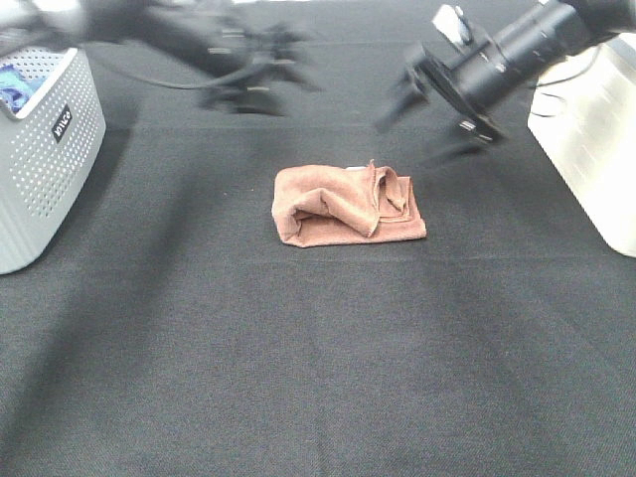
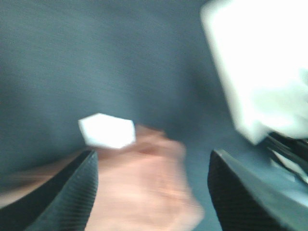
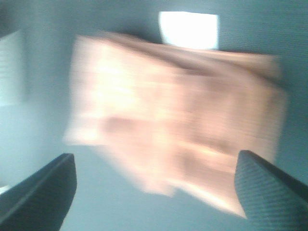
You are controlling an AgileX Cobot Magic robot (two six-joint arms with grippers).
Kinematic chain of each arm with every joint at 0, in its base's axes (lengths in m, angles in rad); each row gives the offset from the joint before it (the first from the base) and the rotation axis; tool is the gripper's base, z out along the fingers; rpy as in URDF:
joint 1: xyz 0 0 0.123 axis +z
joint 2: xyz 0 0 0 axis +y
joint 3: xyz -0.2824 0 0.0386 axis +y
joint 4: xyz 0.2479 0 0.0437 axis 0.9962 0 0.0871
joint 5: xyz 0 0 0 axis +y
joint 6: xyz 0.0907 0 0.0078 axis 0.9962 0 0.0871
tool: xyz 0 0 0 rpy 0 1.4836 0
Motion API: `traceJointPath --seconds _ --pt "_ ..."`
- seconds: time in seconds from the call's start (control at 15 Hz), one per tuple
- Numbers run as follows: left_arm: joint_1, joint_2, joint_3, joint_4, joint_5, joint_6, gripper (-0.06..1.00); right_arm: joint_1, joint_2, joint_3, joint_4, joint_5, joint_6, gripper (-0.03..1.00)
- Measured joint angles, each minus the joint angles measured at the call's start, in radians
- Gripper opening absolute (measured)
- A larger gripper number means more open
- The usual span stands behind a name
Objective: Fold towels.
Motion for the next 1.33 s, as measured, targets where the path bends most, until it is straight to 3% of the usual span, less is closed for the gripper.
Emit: traceJointPath --seconds 0.4,0.8,1.07,1.33 --pt "0.022 0.0 0.0 0.107 0.041 0.001 0.63 0.129 0.115 -0.006 0.188 -0.025 -0.106 0.84" --pt "0.021 0.0 0.0 0.112 0.183 0.001 0.63 -0.047 0.189 -0.006 0.175 -0.06 -0.109 0.84" --pt "0.02 0.0 0.0 0.113 0.213 0.002 0.63 -0.069 0.175 -0.008 0.054 -0.057 -0.109 0.83" --pt "0.019 -0.037 0.0 0.131 0.244 0.011 0.63 -0.033 0.0 -0.008 -0.204 -0.045 -0.061 0.83"
